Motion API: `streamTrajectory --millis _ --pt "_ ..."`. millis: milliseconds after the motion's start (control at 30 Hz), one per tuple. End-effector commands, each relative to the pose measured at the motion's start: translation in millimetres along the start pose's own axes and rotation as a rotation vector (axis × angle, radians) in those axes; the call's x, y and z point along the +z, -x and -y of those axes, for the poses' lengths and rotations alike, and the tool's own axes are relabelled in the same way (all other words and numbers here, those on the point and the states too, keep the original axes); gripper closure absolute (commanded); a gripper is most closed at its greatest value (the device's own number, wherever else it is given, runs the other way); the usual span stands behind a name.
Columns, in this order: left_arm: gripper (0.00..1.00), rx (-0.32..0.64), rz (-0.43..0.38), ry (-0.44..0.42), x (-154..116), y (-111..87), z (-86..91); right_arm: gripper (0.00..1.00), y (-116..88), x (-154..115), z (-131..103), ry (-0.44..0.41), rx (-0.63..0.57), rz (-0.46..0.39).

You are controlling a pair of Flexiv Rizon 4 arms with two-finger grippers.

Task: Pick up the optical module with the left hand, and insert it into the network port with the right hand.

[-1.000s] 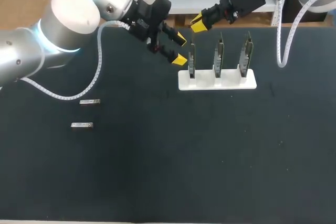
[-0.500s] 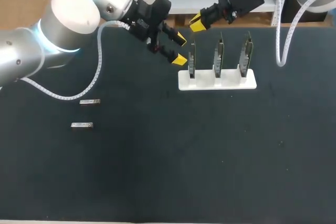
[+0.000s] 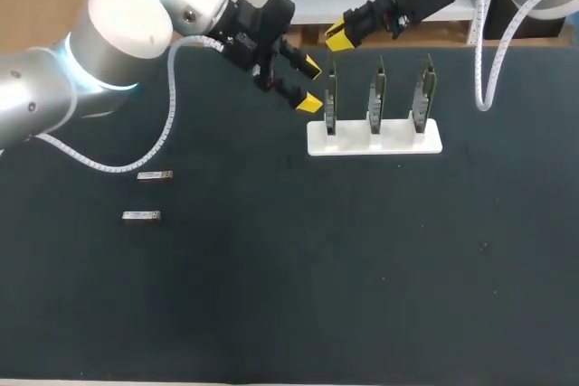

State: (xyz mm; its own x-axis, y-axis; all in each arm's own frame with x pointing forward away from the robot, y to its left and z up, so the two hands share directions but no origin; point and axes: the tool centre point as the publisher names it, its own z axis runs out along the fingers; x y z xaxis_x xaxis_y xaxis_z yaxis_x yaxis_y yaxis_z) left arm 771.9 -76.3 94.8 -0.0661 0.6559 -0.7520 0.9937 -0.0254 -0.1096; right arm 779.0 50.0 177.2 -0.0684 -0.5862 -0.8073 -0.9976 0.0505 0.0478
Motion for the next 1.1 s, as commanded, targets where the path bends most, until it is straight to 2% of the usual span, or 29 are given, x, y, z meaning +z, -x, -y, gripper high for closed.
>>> streamTrajectory --millis 33,1100 --pt "0.0 -0.002 -0.004 -0.002 0.4 0.7 -1.4 1.0 -1.3 0.8 0.6 0.0 -0.001 -0.001" --pt "0.0 -0.002 -0.004 -0.002 0.4 0.7 -1.4 1.0 -15.4 9.8 3.3 0.025 0.024 -0.038"
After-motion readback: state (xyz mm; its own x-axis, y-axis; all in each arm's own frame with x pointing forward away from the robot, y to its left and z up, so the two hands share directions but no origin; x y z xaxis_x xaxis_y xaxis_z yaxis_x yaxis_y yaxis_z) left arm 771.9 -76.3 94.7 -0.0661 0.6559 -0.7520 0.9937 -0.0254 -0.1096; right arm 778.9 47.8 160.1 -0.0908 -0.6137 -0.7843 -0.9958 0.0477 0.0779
